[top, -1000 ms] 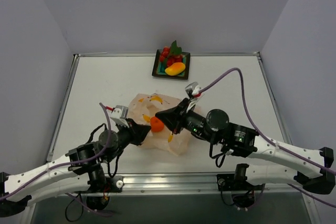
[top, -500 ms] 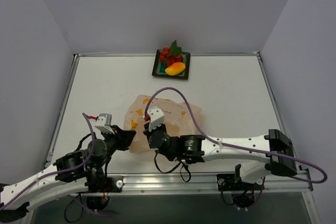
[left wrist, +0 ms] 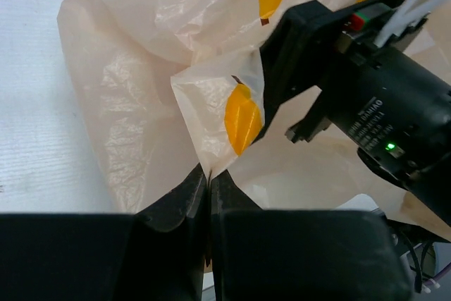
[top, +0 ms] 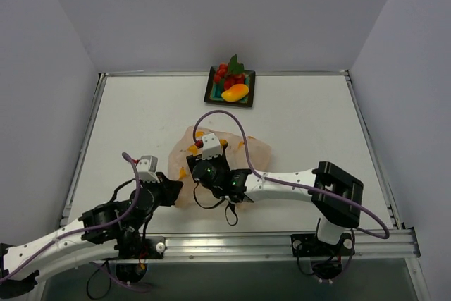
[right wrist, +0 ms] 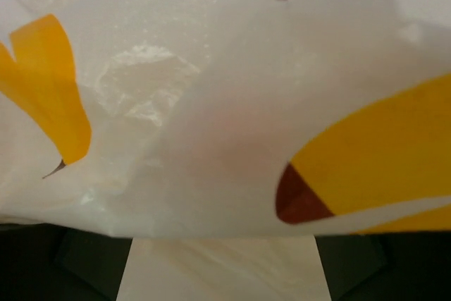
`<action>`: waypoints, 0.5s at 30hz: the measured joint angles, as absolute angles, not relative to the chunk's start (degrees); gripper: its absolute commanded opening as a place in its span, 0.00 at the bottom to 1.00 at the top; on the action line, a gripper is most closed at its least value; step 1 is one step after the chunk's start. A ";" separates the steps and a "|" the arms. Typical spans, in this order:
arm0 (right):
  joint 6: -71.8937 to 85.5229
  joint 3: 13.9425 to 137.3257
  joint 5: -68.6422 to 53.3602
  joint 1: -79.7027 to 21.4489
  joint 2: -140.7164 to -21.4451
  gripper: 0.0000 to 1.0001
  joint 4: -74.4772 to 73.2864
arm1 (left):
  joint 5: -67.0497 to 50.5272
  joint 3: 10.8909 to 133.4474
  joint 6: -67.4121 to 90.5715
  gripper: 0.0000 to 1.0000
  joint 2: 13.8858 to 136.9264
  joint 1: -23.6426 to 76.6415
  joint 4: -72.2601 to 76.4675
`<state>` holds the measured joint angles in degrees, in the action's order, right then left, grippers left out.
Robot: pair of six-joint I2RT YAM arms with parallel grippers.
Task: Take the fake fruits out of the plastic bag
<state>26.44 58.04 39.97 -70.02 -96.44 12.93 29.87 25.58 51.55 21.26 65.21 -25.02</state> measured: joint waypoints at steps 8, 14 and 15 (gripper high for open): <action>25.50 57.60 36.60 -65.95 -103.13 1.00 20.75 | 29.47 25.45 52.60 0.02 24.18 65.19 -23.94; 25.04 57.49 33.10 -62.89 -108.60 1.00 26.39 | 29.39 24.95 52.82 0.02 24.86 65.19 -23.27; 24.73 57.49 32.82 -62.39 -109.32 1.00 27.03 | 29.39 24.73 52.88 0.02 24.86 65.19 -23.29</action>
